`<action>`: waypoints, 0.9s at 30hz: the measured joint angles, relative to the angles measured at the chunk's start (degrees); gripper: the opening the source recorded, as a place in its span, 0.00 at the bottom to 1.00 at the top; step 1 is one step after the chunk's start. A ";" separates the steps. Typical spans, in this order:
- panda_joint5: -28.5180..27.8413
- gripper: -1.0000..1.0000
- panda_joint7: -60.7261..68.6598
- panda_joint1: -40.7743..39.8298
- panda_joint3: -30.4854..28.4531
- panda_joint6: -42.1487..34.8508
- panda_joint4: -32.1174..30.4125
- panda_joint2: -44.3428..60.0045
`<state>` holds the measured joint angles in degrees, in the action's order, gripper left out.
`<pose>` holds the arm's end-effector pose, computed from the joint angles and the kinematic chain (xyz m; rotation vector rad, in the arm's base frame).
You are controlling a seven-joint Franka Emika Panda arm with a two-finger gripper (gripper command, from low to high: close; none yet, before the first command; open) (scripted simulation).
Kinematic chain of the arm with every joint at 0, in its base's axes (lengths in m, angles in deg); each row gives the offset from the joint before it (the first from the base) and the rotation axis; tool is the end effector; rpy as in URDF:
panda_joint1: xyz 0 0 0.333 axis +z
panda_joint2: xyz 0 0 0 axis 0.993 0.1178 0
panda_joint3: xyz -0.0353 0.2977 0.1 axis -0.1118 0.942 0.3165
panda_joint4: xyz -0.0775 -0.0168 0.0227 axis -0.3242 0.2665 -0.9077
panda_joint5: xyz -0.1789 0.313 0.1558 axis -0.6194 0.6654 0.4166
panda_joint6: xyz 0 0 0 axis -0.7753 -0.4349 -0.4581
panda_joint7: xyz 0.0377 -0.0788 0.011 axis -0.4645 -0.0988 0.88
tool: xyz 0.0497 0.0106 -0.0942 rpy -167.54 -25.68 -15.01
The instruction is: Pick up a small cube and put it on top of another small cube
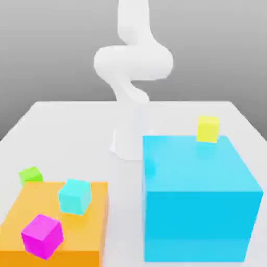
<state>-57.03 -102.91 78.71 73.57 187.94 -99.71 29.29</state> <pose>0.3710 -0.0254 0.6746 -2.3726 1.2683 -0.9609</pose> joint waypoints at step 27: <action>-3.16 0.50 -69.09 -39.30 -6.93 24.04 -22.03 38.53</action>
<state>-60.18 -172.00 39.41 66.64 211.98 -121.74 67.82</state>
